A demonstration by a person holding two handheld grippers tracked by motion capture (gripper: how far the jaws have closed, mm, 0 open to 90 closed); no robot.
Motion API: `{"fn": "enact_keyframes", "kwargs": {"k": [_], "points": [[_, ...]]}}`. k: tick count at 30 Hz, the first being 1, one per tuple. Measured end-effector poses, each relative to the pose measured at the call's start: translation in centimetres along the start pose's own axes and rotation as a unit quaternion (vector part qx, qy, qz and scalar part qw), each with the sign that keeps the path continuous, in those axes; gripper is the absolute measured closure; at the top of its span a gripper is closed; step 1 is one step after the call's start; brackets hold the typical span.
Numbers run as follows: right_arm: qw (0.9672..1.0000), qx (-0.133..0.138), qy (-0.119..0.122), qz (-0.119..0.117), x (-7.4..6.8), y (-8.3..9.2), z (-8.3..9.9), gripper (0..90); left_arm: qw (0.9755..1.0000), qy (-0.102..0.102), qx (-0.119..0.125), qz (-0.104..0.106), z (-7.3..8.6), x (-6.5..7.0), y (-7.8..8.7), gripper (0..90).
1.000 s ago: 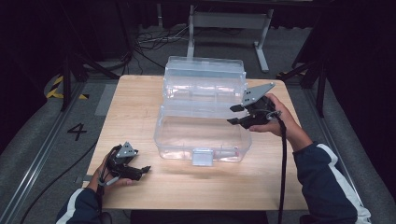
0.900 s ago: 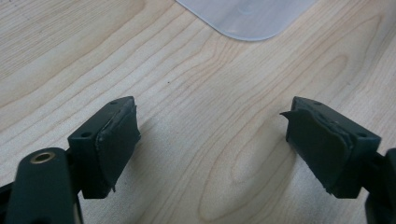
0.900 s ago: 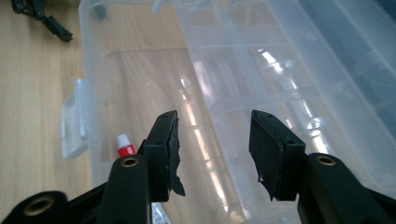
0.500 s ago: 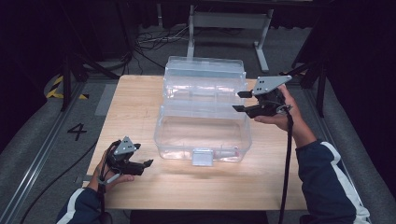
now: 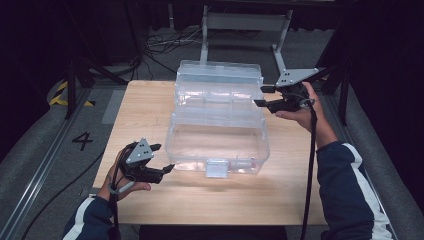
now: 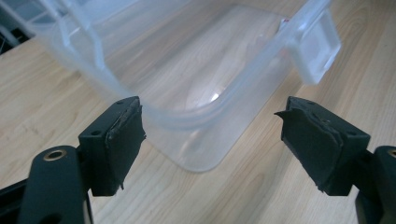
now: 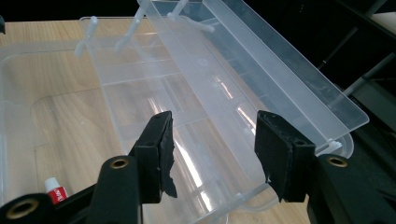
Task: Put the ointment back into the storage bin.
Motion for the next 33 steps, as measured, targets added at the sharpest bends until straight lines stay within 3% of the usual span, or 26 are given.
{"fn": "enact_keyframes", "kwargs": {"k": [7,10,16,20,23,26,28,33], "points": [[0.9998,-0.017,-0.004,-0.006,0.6,-1.7,0.0,47.8,0.9996,-0.023,-0.006,0.016,-2.2,0.5,-1.5,25.6],[0.9997,-0.022,-0.009,-0.009,0.7,-2.2,0.0,47.9,0.9992,-0.030,-0.018,0.018,-2.6,0.6,-2.2,28.8],[0.9991,-0.039,-0.011,-0.016,1.0,-3.9,0.2,50.4,0.9976,-0.040,-0.037,0.042,-2.9,0.4,-3.8,38.3],[0.9981,-0.055,-0.017,-0.021,1.1,-5.1,0.5,54.7,0.9942,-0.047,-0.065,0.071,-2.7,0.3,-4.8,48.2],[0.9976,-0.065,-0.010,-0.023,1.0,-5.6,0.4,57.1,0.9912,-0.059,-0.086,0.081,-2.5,0.3,-5.4,53.0],[0.9972,-0.070,-0.002,-0.024,0.9,-5.8,0.2,57.9,0.9897,-0.064,-0.101,0.078,-2.4,0.3,-5.9,55.3],[0.9972,-0.073,0.000,-0.017,1.0,-5.8,-0.1,58.2,0.9874,-0.074,-0.115,0.079,-2.4,0.3,-6.3,61.1],[0.9965,-0.079,0.009,-0.024,0.8,-6.2,-0.3,65.2,0.9863,-0.079,-0.125,0.073,-2.4,0.0,-6.6,68.0]]}}
Point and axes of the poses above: each handheld gripper's, and its own axes: y roughly backward along the jaws, z roughly out of its underside, x roughly to its right, the point moved 3 cm from there along -y, roughly forward along the jaws, and after that the axes turned 9 degrees about z, right-handed, at the moved point
